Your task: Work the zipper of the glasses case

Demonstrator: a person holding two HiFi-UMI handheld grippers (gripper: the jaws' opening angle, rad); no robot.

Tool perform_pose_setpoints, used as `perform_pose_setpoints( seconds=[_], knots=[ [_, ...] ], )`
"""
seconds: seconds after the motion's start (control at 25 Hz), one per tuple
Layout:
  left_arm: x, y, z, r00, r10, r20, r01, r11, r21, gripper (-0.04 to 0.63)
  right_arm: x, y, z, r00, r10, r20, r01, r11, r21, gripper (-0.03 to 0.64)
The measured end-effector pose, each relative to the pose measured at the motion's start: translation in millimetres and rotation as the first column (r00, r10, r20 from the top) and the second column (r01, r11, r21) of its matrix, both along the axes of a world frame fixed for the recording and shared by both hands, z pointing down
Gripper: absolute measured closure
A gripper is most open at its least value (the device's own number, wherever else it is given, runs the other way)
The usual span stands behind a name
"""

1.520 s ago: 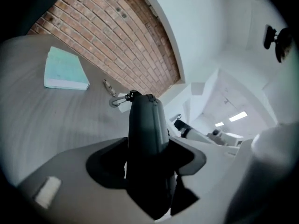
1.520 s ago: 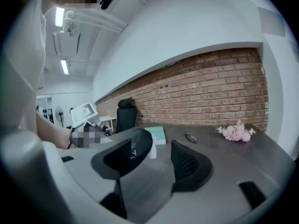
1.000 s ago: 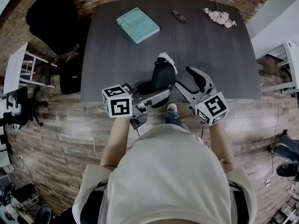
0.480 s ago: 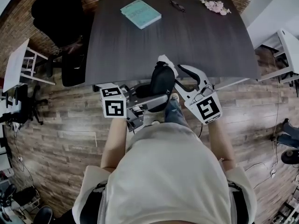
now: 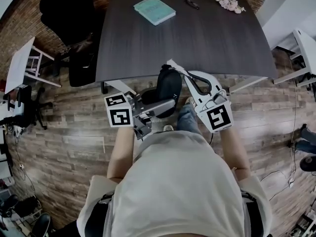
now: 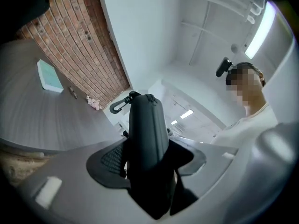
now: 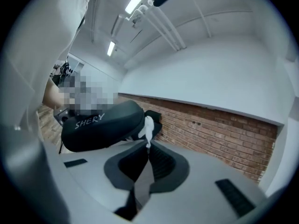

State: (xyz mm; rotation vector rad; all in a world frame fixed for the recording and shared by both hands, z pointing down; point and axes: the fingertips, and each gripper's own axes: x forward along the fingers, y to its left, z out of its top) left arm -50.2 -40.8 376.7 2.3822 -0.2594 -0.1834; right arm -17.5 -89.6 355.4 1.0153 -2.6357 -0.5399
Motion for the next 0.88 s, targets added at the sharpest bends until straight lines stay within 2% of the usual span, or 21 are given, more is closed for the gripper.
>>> perform_pose_setpoints(
  seconds=[0.2,0.36,0.48,0.68,0.88],
  knots=[
    [4,1,9,0.999,-0.045,0.021,0.044,0.998,0.037,0.345,24,-17,-25,0.996,0.074,0.043,-0.073,0.997,-0.005,0.612],
    [-2,-1,13,0.995,-0.098,0.023,0.097,0.994,0.054,0.352,23,-22,-39,0.998,0.065,-0.027,-0.065,0.998,0.021,0.612],
    [-11,-2,8,0.991,-0.13,-0.019,0.131,0.989,0.065,0.362,23,-23,-38,0.995,0.072,-0.063,-0.07,0.997,0.026,0.612],
    [-27,-9,-5,0.98,-0.184,-0.075,0.19,0.977,0.098,0.373,31,-26,-21,0.994,0.089,-0.059,-0.092,0.995,-0.039,0.612],
    [-30,-21,-17,0.956,-0.212,-0.205,0.222,0.974,0.031,0.376,30,-14,0,0.996,0.07,-0.049,-0.076,0.988,-0.132,0.612]
  ],
)
